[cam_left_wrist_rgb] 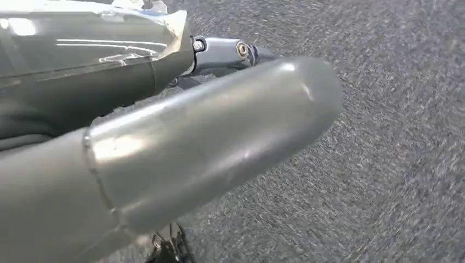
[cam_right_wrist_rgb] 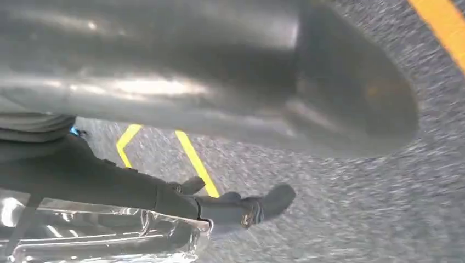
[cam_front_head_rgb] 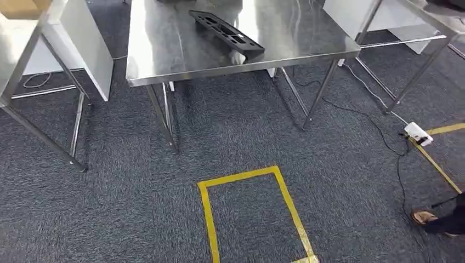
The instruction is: Take the parts from the cabinet and place them on the table.
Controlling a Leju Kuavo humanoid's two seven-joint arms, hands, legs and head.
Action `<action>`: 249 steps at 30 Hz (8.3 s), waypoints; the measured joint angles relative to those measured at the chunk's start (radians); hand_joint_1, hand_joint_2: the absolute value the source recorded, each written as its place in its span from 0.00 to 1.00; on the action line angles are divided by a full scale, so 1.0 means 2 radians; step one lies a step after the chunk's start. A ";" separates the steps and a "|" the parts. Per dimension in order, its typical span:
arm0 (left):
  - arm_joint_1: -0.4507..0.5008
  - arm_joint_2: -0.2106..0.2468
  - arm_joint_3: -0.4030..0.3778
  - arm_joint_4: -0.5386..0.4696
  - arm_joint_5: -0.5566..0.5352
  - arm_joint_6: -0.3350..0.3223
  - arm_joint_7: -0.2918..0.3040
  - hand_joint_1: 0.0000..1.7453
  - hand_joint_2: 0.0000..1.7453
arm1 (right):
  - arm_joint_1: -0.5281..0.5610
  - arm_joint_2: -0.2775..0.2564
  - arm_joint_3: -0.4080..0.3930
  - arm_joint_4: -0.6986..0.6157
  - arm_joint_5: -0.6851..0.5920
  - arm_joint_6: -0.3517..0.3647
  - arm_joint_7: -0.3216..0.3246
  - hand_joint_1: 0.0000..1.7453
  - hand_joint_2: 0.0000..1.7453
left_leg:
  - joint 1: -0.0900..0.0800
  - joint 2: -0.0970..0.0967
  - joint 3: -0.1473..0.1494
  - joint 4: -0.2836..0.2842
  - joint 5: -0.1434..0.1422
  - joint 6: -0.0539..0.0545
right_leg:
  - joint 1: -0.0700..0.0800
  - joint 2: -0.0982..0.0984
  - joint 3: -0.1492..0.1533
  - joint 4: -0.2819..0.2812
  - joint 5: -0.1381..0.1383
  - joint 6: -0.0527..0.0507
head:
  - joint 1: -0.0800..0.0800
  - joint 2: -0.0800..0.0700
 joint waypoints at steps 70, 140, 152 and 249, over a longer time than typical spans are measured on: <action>0.000 -0.022 -0.010 0.001 0.002 0.037 0.019 0.00 0.00 | -0.002 -0.005 -0.019 0.005 0.028 0.037 0.060 0.00 0.00 | 0.003 0.032 -0.003 0.023 -0.011 -0.024 | -0.010 -0.024 0.077 -0.146 0.049 -0.004 | -0.007 0.000; 0.011 -0.002 -0.073 0.004 -0.055 -0.067 0.016 0.00 0.00 | 0.012 0.005 -0.093 0.005 -0.032 -0.004 0.098 0.00 0.00 | 0.005 -0.040 -0.034 0.077 -0.011 -0.017 | 0.001 0.038 0.083 -0.154 0.058 -0.022 | -0.007 0.000; 0.011 -0.001 -0.074 0.004 -0.054 -0.064 0.017 0.00 0.00 | 0.012 0.006 -0.098 0.005 -0.030 0.000 0.097 0.00 0.00 | -0.001 -0.004 -0.024 0.027 0.007 0.004 | 0.004 0.001 -0.015 0.020 -0.014 -0.006 | 0.002 0.000; 0.010 0.019 -0.095 0.005 -0.071 -0.078 0.014 0.00 0.00 | 0.015 0.004 -0.120 0.004 0.005 0.004 0.070 0.00 0.00 | 0.005 -0.027 0.000 0.032 -0.018 -0.008 | 0.003 -0.007 0.053 -0.129 0.062 0.007 | 0.003 0.000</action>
